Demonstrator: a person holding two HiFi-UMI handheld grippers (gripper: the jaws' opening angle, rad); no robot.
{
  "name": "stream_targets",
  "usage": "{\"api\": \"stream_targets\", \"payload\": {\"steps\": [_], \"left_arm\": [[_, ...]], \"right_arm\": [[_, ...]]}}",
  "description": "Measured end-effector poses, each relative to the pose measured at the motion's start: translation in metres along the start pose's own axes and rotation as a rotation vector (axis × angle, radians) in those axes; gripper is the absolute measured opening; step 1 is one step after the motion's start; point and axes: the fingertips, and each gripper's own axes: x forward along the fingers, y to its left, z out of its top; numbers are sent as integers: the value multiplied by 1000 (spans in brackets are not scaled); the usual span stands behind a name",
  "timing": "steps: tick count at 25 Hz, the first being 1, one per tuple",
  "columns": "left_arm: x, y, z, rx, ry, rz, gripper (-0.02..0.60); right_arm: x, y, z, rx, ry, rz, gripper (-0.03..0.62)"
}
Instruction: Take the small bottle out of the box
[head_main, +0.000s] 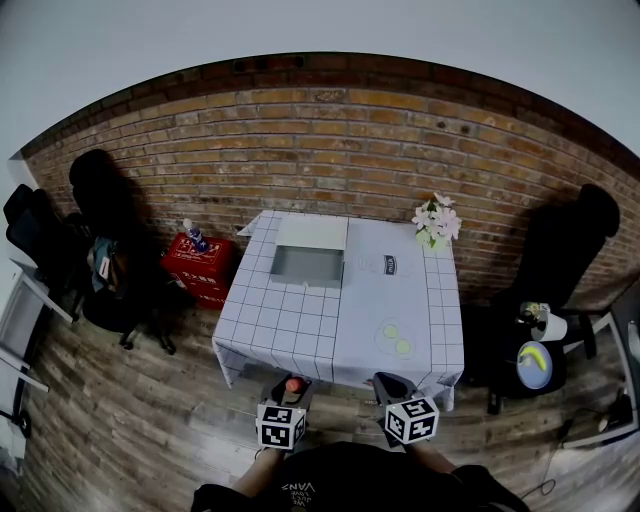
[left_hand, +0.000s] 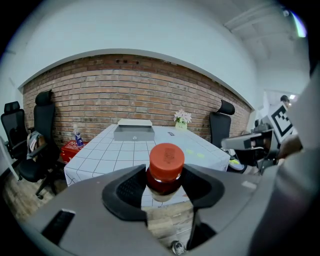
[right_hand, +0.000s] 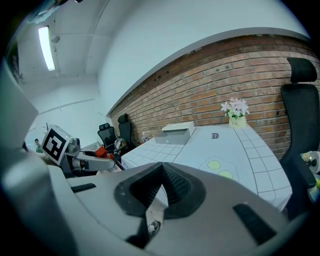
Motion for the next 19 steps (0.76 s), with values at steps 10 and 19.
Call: {"api": "stream_targets", "payload": {"steps": [10,19], "left_arm": [[-1,-3,-1,-2,4,-1,224],[1,-5,2,9,11,-10,224]], "right_arm": [[0,1,0,-4,6,4,-2],[0,0,1,-6,15,5,-2]]}}
